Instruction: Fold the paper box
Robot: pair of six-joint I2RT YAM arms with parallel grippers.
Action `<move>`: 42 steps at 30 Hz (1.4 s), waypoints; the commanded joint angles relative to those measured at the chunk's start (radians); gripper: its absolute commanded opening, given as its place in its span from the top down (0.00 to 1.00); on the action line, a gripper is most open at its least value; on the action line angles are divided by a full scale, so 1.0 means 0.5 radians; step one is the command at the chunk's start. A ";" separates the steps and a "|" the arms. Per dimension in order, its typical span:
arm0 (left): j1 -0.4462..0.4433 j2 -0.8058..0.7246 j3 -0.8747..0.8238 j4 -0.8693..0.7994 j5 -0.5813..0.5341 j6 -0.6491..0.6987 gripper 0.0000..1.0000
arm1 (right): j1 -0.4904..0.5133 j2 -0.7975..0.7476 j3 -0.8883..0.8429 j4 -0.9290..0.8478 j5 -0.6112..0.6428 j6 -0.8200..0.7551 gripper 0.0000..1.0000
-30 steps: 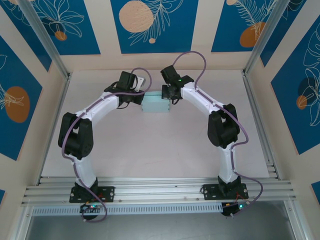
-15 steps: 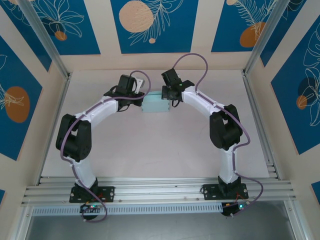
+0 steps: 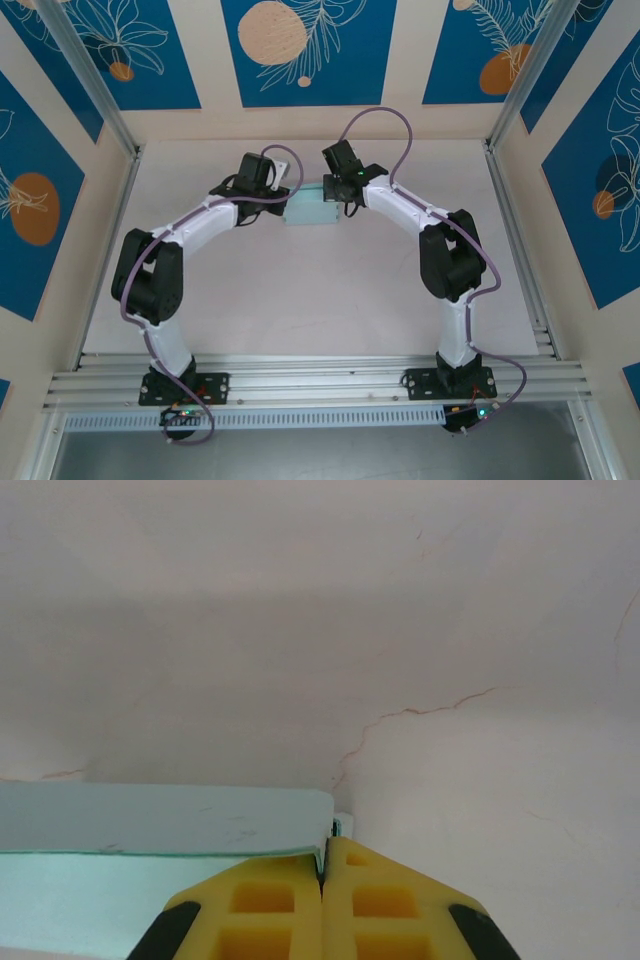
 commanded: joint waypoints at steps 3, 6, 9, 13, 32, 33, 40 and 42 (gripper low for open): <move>-0.039 0.007 -0.149 -0.085 0.039 0.009 1.00 | 0.062 0.001 -0.204 -0.038 -0.157 -0.044 0.95; -0.038 0.000 -0.224 -0.005 0.048 -0.012 1.00 | 0.079 -0.002 -0.276 0.022 -0.151 -0.040 0.96; -0.038 -0.033 -0.322 0.096 0.034 -0.029 1.00 | 0.087 -0.023 -0.349 0.077 -0.140 -0.036 0.96; -0.039 -0.076 -0.430 0.217 0.017 -0.039 1.00 | 0.087 -0.036 -0.380 0.082 -0.154 -0.038 0.96; -0.069 -0.092 -0.444 0.292 -0.009 -0.043 1.00 | 0.178 -0.289 -0.236 -0.021 -0.215 -0.168 0.48; -0.070 -0.089 -0.441 0.289 -0.009 -0.043 1.00 | 0.182 -0.308 -0.234 -0.020 -0.223 -0.167 0.46; -0.075 -0.084 -0.426 0.288 -0.003 -0.043 1.00 | 0.108 -0.319 -0.070 -0.229 -0.028 0.015 0.32; -0.075 -0.086 -0.432 0.288 -0.006 -0.040 1.00 | 0.067 -0.319 -0.052 -0.237 -0.082 0.077 0.29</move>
